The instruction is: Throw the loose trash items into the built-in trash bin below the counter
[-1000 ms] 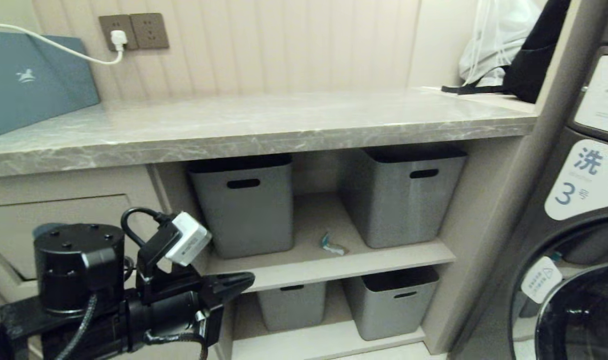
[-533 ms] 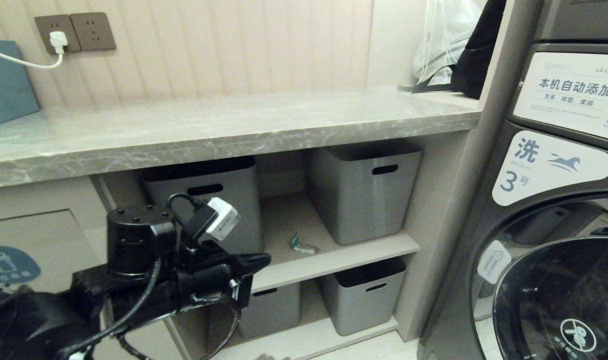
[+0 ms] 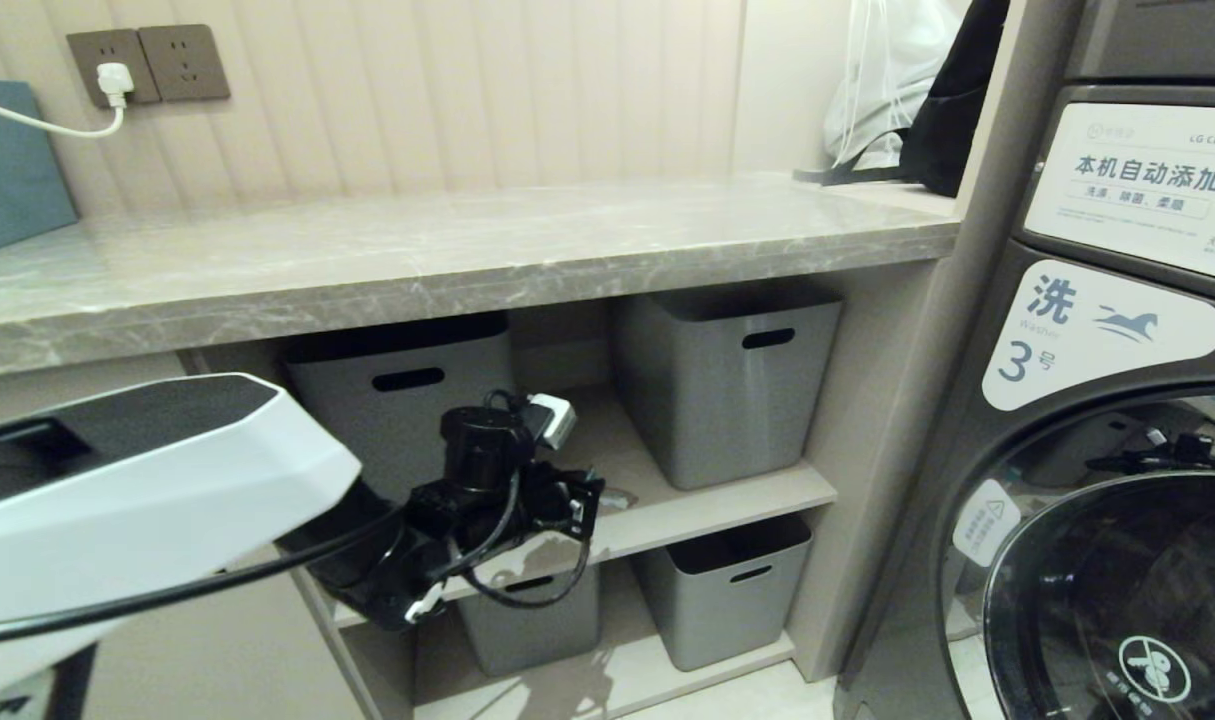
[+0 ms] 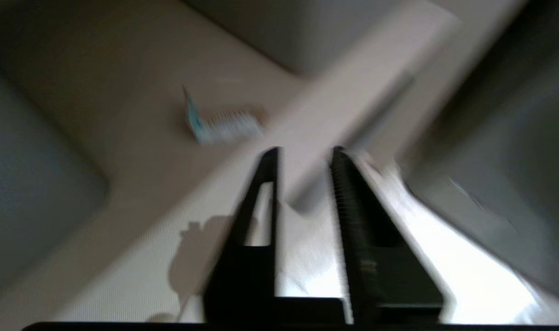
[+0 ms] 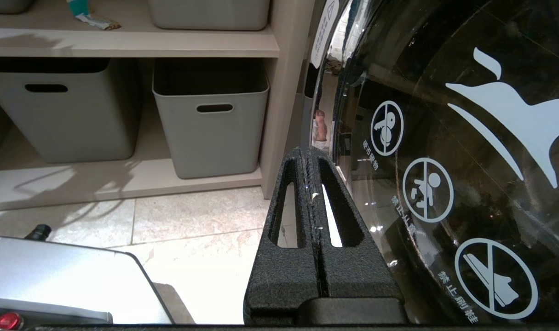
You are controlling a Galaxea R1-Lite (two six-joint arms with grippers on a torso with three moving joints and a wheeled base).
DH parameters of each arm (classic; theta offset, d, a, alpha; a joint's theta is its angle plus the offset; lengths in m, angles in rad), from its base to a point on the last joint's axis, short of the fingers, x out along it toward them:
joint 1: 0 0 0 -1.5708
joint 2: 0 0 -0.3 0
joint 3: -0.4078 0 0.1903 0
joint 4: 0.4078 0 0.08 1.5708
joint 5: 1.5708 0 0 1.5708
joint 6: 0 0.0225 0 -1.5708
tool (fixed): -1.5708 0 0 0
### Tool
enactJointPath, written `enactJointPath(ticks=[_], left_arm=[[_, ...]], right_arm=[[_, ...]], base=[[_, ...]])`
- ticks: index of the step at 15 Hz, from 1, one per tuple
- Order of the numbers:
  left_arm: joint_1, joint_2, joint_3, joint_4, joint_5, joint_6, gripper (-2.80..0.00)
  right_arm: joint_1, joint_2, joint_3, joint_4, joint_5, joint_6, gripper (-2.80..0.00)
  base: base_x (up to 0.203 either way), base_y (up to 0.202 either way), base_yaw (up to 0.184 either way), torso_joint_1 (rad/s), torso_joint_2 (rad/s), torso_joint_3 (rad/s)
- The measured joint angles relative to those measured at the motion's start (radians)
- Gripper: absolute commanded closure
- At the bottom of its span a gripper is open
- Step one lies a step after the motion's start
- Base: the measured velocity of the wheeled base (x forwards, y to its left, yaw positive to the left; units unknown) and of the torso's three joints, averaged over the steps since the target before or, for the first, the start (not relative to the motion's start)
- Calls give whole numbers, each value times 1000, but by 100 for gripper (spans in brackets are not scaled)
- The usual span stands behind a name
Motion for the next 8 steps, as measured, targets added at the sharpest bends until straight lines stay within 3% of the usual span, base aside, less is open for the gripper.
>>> enactJointPath(ticks=[4, 8], left_arm=[[3, 223, -270, -2, 118, -11, -280], [10, 339, -384, 3, 177, -14, -280]], right_arm=[[0, 0, 0, 0, 0, 0, 0], [0, 0, 0, 0, 0, 0, 0]], base=[[0, 0, 0, 0, 0, 0], [0, 0, 0, 0, 0, 0]])
